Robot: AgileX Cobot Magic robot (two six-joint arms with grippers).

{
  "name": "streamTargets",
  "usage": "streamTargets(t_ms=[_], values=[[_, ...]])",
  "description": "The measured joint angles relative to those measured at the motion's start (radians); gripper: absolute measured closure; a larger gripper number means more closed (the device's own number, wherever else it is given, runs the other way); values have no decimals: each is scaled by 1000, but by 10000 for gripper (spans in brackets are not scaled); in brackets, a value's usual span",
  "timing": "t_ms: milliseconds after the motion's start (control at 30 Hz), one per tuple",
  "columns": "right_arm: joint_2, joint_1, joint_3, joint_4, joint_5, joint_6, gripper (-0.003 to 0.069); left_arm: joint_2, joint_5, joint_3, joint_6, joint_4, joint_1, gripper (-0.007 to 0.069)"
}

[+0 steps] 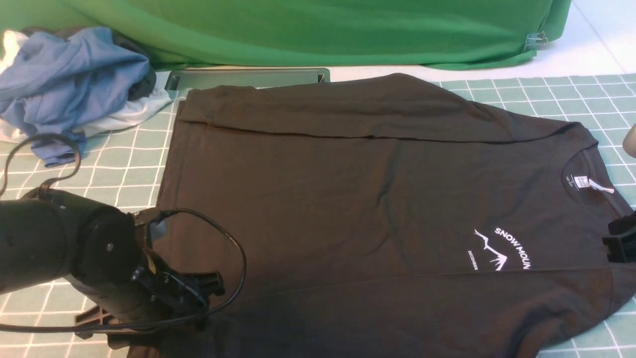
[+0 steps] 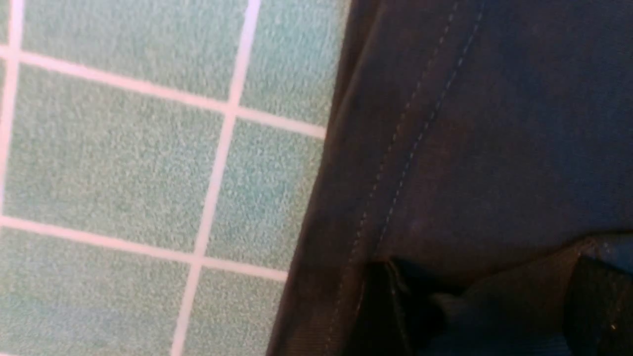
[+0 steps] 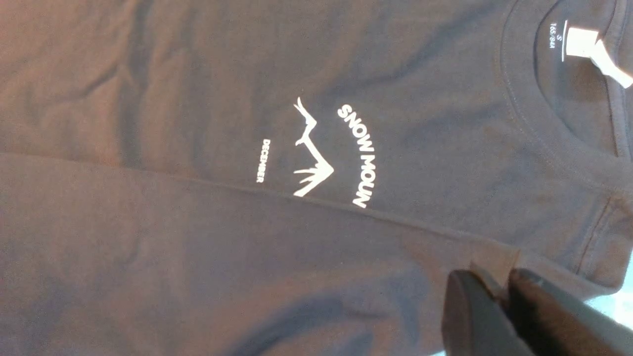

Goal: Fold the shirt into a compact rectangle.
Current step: 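Grasp the left edge of the dark T-shirt lying flat on the table, then fold the left side of the black T-shirt inward over its body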

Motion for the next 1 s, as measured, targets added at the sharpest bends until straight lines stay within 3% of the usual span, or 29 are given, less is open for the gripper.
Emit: streamTargets(t_ms=[133, 233, 400, 567, 867, 1000], values=[[0, 0, 0, 2, 0, 3, 531, 15, 12, -6, 3, 0, 0, 209], [0, 0, 0, 4, 0, 4, 526, 16, 16, -8, 8, -15, 0, 321], [0, 0, 0, 17, 0, 4, 518, 3, 12, -12, 51, -84, 0, 569], [0, 0, 0, 42, 1, 4, 515, -58, 115, -36, 56, -92, 0, 595], [0, 0, 0, 50, 2, 4, 501, -125, 133, -228, 29, -27, 14, 595], [0, 0, 0, 50, 2, 4, 493, -88, 133, -389, 34, -13, 102, 595]])
